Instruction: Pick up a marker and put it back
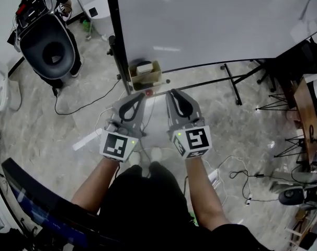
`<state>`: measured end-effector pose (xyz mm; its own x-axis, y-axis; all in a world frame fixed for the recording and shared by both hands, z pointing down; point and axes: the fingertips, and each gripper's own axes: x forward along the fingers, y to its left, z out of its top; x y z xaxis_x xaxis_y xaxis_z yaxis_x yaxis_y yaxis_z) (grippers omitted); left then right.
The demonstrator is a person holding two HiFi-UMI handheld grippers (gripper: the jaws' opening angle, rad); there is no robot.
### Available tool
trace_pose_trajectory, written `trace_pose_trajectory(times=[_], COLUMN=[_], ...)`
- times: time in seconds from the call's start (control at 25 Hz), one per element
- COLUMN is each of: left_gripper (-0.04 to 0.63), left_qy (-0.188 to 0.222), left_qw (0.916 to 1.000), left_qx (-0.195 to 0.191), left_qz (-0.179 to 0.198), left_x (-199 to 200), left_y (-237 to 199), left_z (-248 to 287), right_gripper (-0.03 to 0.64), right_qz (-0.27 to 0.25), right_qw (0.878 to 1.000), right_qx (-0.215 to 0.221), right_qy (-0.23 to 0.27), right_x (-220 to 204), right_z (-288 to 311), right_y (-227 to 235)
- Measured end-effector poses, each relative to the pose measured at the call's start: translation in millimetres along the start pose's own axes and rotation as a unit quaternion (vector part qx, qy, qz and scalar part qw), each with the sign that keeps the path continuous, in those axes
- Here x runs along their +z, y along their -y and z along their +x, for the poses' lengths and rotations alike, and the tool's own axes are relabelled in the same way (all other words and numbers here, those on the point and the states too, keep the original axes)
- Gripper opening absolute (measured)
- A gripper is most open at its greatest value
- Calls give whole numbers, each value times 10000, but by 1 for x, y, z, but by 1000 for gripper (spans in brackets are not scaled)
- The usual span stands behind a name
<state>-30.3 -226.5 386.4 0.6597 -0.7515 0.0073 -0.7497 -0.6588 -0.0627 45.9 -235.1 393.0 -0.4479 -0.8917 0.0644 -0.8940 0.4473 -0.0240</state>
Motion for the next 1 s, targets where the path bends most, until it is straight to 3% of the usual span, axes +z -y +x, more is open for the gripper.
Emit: trace_pose_trajectory(times=[0.68, 1.0], left_gripper=[6, 6], left_qy=[-332, -356], left_qw=[9986, 9974], left_qx=[412, 631], left_qz=[33, -28], left_x=[-28, -38], left_y=[-7, -13], left_z=[30, 34], right_gripper=[154, 160], right_qz=[385, 506], right_qw=[9981, 9972], right_qx=[245, 312], right_qy=[-401, -462], right_x=[-56, -72], right_z=[47, 58], right_y=[33, 38])
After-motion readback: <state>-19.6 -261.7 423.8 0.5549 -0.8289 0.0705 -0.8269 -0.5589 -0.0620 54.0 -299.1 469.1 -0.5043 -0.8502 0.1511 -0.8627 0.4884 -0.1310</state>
